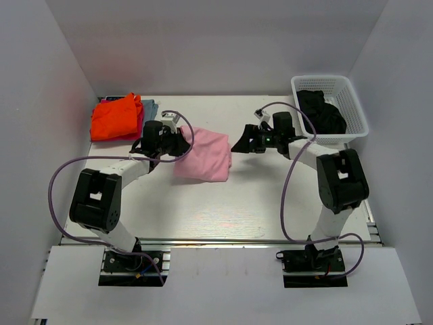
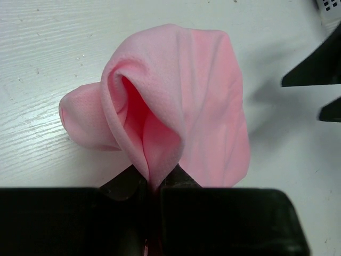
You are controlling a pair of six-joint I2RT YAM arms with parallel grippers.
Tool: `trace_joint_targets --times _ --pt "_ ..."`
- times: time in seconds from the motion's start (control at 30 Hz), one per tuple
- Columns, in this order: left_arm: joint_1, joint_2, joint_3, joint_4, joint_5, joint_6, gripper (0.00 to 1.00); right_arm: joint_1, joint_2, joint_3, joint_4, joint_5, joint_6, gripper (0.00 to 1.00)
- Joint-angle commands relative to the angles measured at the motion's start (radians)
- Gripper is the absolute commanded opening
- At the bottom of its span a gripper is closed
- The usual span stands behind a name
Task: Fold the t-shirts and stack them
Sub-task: Put the neatly folded tshirt into the corner of the board with the left arm
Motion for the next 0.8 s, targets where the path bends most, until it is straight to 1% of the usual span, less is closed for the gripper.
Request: trace_joint_targets --times 0.0,0.1,0.23,0.37,0.57,0.6,0.73,0.77 --pt "0.001 -0.002 0.013 0.038 0.036 -0.008 0.00 0.021 0.079 0.063 0.033 -0.009 -0.001 0.90" --pt "0.001 0.032 -0.016 0.067 0.036 -0.034 0.00 0.044 0.119 0.108 -0.017 0.042 -0.017 0.90" --pt "0.001 0.065 -0.041 0.081 0.026 -0.075 0.00 0.073 0.194 0.169 -0.040 0.066 -0.021 0.90" --pt "0.001 0.092 -0.041 0.081 0.026 -0.075 0.00 0.109 0.246 0.240 -0.062 0.074 -0.021 0.90" --pt "0.001 0.092 -0.041 0.081 0.026 -0.075 0.00 0.118 0.289 0.274 -0.120 0.198 -0.022 0.90" --pt "0.001 0.092 -0.041 0.081 0.015 -0.075 0.00 0.120 0.300 0.283 -0.128 0.197 -0.034 0.88" --pt "0.001 0.092 -0.052 0.072 0.015 -0.084 0.00 0.133 0.317 0.292 -0.128 0.128 -0.036 0.69" --pt "0.001 0.101 -0.052 0.083 0.015 -0.084 0.00 0.135 0.320 0.292 -0.123 0.061 -0.037 0.53"
